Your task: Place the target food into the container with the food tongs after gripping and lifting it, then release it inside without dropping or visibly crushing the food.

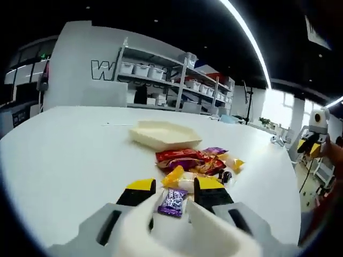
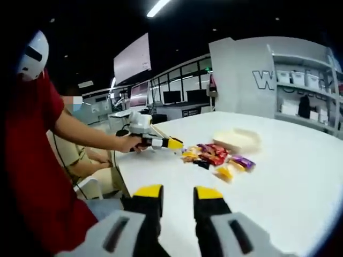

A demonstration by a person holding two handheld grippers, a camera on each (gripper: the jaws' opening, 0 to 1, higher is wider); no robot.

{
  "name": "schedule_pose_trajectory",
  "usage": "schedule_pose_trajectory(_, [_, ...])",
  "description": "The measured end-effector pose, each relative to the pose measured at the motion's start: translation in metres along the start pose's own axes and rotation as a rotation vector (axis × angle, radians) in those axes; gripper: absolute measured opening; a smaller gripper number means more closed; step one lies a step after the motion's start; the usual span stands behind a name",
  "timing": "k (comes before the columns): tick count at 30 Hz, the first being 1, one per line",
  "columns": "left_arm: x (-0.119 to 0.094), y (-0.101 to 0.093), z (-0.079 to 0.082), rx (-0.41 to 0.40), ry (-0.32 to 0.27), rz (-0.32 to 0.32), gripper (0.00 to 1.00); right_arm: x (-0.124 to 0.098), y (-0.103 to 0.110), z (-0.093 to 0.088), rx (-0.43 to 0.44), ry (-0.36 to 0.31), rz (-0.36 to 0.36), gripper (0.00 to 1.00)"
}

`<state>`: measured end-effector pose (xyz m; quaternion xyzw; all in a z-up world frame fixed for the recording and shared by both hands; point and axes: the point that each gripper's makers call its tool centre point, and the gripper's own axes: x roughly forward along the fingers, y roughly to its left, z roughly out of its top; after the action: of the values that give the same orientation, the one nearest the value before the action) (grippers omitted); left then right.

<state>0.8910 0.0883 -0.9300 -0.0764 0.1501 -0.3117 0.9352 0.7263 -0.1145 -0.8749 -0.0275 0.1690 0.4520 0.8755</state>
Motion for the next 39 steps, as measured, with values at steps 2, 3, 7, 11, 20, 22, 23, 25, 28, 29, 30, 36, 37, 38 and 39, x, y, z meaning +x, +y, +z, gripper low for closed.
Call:
schedule_pose_trajectory(2, [0.0, 0.0, 0.0, -0.02, 0.004, -0.005, 0.23, 0.001, -0.004, 0.001, 0.002, -0.006, -0.021, 0.21])
schedule_pose_trajectory(3, [0.0, 0.001, 0.0, -0.04, 0.009, -0.003, 0.23, 0.001, -0.005, 0.001, 0.005, -0.009, -0.027, 0.23])
schedule_pose_trajectory(7, [0.001, 0.002, 0.0, -0.07, 0.021, 0.004, 0.22, 0.002, -0.012, 0.001, 0.012, -0.015, -0.065, 0.33])
schedule_pose_trajectory(11, [0.0, 0.001, 0.001, -0.067, 0.037, 0.004, 0.22, 0.002, -0.016, -0.002, 0.02, -0.019, -0.097, 0.53])
schedule_pose_trajectory(20, [-0.006, -0.003, 0.03, -0.093, -0.013, -0.011, 0.23, 0.0, -0.026, -0.007, 0.064, -0.052, -0.154, 0.76])
schedule_pose_trajectory(22, [-0.005, -0.003, 0.031, -0.073, -0.003, -0.01, 0.23, 0.001, -0.026, -0.01, 0.063, -0.039, -0.154, 0.76])
schedule_pose_trajectory(23, [-0.005, -0.002, 0.029, -0.073, 0.0, -0.011, 0.23, 0.002, -0.025, -0.012, 0.057, -0.029, -0.153, 0.76])
schedule_pose_trajectory(25, [-0.005, -0.002, 0.019, -0.057, 0.032, -0.011, 0.25, 0.002, -0.024, -0.014, 0.051, -0.022, -0.152, 0.77])
schedule_pose_trajectory(28, [-0.002, -0.003, 0.012, 0.019, 0.036, -0.014, 0.26, 0.001, -0.023, -0.015, 0.062, -0.024, -0.15, 0.77])
schedule_pose_trajectory(29, [0.0, -0.005, 0.008, 0.003, 0.052, -0.023, 0.26, 0.001, -0.023, -0.015, 0.063, -0.022, -0.149, 0.78])
schedule_pose_trajectory(30, [0.003, -0.008, 0.005, 0.005, 0.058, -0.032, 0.27, 0.0, -0.023, -0.016, 0.061, -0.022, -0.151, 0.78])
schedule_pose_trajectory(36, [0.01, -0.003, 0.001, -0.05, 0.065, -0.013, 0.23, -0.003, -0.024, -0.018, 0.067, -0.023, -0.164, 0.77])
schedule_pose_trajectory(37, [0.009, 0.0, 0.001, -0.04, 0.062, 0.003, 0.22, -0.003, -0.024, -0.018, 0.064, -0.024, -0.165, 0.77])
schedule_pose_trajectory(38, [0.009, -0.002, 0.0, -0.027, 0.065, -0.007, 0.21, -0.003, -0.024, -0.018, 0.062, -0.024, -0.166, 0.77])
schedule_pose_trajectory(39, [0.009, -0.003, -0.001, -0.033, 0.067, -0.009, 0.2, -0.004, -0.023, -0.018, 0.061, -0.023, -0.166, 0.76])
